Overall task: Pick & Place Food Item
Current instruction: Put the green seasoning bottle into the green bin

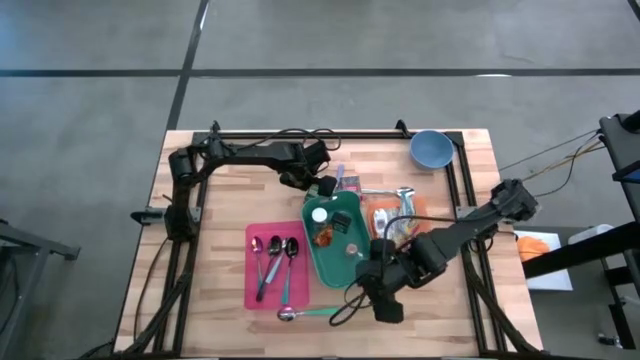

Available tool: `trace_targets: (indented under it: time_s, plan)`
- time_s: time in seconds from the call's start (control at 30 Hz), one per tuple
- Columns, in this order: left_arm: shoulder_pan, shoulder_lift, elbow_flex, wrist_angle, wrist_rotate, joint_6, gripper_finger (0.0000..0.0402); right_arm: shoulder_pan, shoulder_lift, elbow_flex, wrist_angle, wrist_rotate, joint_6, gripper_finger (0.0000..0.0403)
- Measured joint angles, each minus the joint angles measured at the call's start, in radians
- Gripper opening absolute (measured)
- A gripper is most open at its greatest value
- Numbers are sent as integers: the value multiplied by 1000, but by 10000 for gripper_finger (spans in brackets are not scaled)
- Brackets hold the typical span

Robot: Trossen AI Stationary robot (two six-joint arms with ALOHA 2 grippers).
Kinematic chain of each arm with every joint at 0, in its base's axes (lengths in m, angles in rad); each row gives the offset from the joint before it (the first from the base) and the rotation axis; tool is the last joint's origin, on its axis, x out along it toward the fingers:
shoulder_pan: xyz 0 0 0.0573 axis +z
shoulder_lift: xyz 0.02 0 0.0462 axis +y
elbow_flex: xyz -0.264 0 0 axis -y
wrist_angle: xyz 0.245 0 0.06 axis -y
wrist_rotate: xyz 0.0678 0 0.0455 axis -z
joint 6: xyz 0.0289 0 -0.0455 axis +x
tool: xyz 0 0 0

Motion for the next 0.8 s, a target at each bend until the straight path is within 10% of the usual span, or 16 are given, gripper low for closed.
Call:
trace_targets:
  time_s: [0.47, 0.8]
  plan:
    - [0, 0, 0, -9, 19, -14, 360, -9, 152, -1, 7, 24, -281, 372]
    - [2, 0, 0, -16, 30, -14, 360, -11, 219, -7, 0, 69, -300, 218]
